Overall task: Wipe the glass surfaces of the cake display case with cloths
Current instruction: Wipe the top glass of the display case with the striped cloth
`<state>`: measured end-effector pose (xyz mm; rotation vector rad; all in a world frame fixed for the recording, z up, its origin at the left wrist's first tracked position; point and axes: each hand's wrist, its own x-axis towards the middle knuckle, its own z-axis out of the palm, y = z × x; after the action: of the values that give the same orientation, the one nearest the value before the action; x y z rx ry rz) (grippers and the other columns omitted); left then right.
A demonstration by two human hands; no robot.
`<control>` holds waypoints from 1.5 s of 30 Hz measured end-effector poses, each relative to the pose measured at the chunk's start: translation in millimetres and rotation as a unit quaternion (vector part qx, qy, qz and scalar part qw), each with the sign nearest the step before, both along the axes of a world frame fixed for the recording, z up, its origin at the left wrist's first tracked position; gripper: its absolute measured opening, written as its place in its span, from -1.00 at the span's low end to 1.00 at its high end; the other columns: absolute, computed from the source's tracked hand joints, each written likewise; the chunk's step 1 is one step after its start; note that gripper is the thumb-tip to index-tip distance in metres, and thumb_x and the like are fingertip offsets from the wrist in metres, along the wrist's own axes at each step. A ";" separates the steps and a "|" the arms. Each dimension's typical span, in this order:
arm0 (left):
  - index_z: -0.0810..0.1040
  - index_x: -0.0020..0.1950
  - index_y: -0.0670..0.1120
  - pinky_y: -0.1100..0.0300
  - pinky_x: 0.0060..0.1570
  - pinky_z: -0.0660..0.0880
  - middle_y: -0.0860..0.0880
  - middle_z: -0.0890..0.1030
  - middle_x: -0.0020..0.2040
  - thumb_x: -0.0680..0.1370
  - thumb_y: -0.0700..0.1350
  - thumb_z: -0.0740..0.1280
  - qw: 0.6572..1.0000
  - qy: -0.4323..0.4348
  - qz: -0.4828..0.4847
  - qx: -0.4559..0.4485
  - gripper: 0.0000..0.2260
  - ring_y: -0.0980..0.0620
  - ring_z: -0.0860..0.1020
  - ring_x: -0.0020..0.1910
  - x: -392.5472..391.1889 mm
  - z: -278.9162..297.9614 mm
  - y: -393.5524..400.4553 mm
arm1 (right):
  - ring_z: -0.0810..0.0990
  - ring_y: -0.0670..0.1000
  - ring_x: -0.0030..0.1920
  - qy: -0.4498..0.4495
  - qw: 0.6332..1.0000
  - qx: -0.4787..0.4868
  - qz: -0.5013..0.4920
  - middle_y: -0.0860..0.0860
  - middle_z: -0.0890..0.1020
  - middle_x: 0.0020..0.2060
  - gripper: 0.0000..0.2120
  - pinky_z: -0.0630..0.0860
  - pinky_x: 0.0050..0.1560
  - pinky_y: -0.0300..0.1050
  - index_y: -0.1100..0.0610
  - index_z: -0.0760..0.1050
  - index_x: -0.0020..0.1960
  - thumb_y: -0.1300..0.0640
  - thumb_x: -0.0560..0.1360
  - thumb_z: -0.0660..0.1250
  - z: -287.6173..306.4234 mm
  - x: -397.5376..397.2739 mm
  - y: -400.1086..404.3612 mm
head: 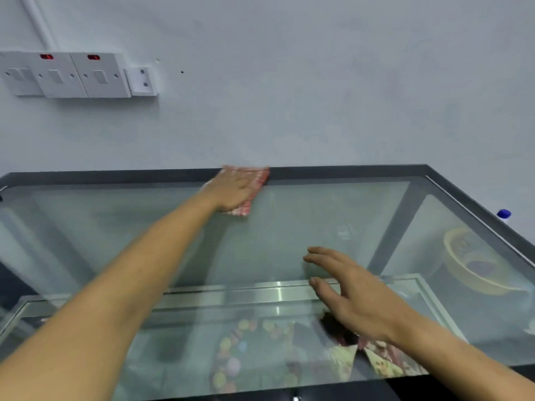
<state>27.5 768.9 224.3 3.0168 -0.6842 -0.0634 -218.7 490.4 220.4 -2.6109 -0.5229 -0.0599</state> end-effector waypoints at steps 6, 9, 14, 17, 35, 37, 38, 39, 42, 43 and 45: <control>-0.07 0.69 0.15 0.10 0.62 -0.31 0.01 -0.09 0.71 0.70 0.29 -0.21 0.980 -0.018 -0.196 -0.013 -0.44 -0.01 -0.23 0.68 -147.9 -6.9 -11.5 | 0.46 -0.11 0.22 -0.056 0.994 -0.056 -0.072 -0.20 0.43 0.19 -0.71 0.40 0.11 -0.17 -0.07 0.44 0.22 -0.17 0.64 0.09 11.9 12.3 -78.0; 0.05 0.71 0.11 0.06 0.64 -0.20 0.09 -0.07 0.72 0.74 0.21 -0.06 0.975 -0.015 -0.220 -0.032 -0.47 0.02 -0.15 0.69 -210.9 -9.1 64.3 | 0.44 -0.13 0.28 -0.016 0.993 -0.104 -0.054 -0.14 0.39 0.40 -0.49 0.31 0.26 -0.26 -0.03 0.36 0.45 -0.28 0.65 0.01 7.4 24.8 -95.7; -0.16 0.56 0.48 0.11 0.63 -0.24 0.06 0.02 0.69 0.63 0.41 -0.26 0.997 -0.002 0.060 -0.047 -0.52 0.05 -0.13 0.68 -132.7 -14.1 159.4 | -0.12 -0.14 0.65 0.015 0.993 -0.112 -0.033 -0.13 -0.06 0.67 -0.38 -0.22 0.61 -0.21 -0.05 -0.04 0.69 -0.25 0.69 -0.12 -4.1 32.1 -80.1; -0.14 0.67 0.20 -0.01 0.64 -0.24 -0.04 -0.07 0.71 0.50 0.54 -0.35 0.977 0.011 0.211 -0.038 -0.20 -0.06 -0.17 0.68 -54.5 -16.9 167.1 | -0.34 -0.20 0.60 0.027 0.988 -0.150 -0.031 -0.19 -0.26 0.63 -0.37 -0.38 0.57 -0.23 -0.08 -0.25 0.66 -0.27 0.67 -0.25 -9.7 33.4 -79.9; -0.10 0.59 0.45 0.20 0.59 -0.33 0.03 -0.03 0.70 0.42 0.60 -0.39 0.997 0.036 0.041 -0.059 -0.25 0.08 -0.15 0.67 -69.7 -2.9 89.5 | -0.27 -0.15 0.61 0.061 0.986 -0.135 -0.074 -0.10 -0.17 0.66 -0.36 -0.33 0.54 -0.24 0.01 -0.19 0.68 -0.23 0.69 -0.21 -9.4 40.8 -120.6; -0.11 0.68 0.16 0.06 0.63 -0.27 -0.02 -0.04 0.71 0.40 0.55 -0.42 0.991 0.022 0.126 -0.028 -0.08 0.02 -0.14 0.68 -11.5 -8.6 88.2 | -0.31 -0.16 0.60 0.054 0.986 -0.144 -0.067 -0.14 -0.22 0.64 -0.37 -0.35 0.54 -0.23 -0.04 -0.24 0.67 -0.25 0.68 -0.25 -10.6 39.6 -119.3; -0.13 0.70 0.13 -0.01 0.64 -0.23 -0.04 -0.06 0.72 0.40 0.54 -0.44 0.986 0.023 0.161 -0.027 -0.07 -0.03 -0.13 0.69 6.9 -10.4 74.6 | -0.33 -0.17 0.59 0.052 0.986 -0.148 -0.060 -0.16 -0.24 0.63 -0.37 -0.36 0.54 -0.23 -0.06 -0.26 0.66 -0.27 0.68 -0.25 -10.0 39.9 -120.0; -0.14 0.70 0.14 -0.06 0.65 -0.20 -0.05 -0.07 0.72 0.41 0.54 -0.45 0.984 0.026 0.177 -0.026 -0.08 -0.08 -0.13 0.69 18.4 -9.1 52.7 | -0.34 -0.17 0.59 0.051 0.986 -0.148 -0.050 -0.18 -0.26 0.62 -0.37 -0.37 0.54 -0.24 -0.08 -0.27 0.66 -0.29 0.67 -0.24 -9.4 41.0 -122.2; -0.13 0.68 0.13 -0.03 0.65 -0.14 -0.04 0.02 0.71 0.57 0.43 -0.36 0.998 0.006 0.059 -0.012 -0.27 -0.05 -0.03 0.69 -1.3 3.7 -50.9 | -0.31 -0.22 0.60 0.071 0.987 -0.141 0.006 -0.27 -0.25 0.59 -0.34 -0.36 0.55 -0.25 -0.19 -0.21 0.65 -0.39 0.63 -0.18 -2.0 49.4 -138.4; -0.06 0.69 0.10 0.01 0.65 -0.12 0.00 0.08 0.70 0.59 0.41 -0.33 1.000 -0.006 -0.009 -0.021 -0.27 0.01 0.02 0.69 -20.0 9.3 -83.1 | -0.29 -0.24 0.60 0.073 0.987 -0.139 0.025 -0.28 -0.22 0.60 -0.34 -0.35 0.56 -0.25 -0.23 -0.18 0.65 -0.41 0.62 -0.18 -0.5 53.0 -145.2; 0.01 0.70 0.08 0.01 0.65 -0.15 0.04 0.07 0.69 0.60 0.41 -0.29 0.992 -0.012 -0.127 -0.022 -0.26 0.06 -0.01 0.68 -71.7 8.4 -128.8 | -0.22 -0.25 0.61 0.057 0.990 -0.127 0.038 -0.28 -0.13 0.62 -0.33 -0.31 0.58 -0.26 -0.25 -0.10 0.66 -0.43 0.60 -0.22 0.1 59.9 -166.1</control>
<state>-44.3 640.1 232.7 2.8749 -1.0519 -0.0195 -158.8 324.3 220.5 -2.8153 -0.6243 0.1916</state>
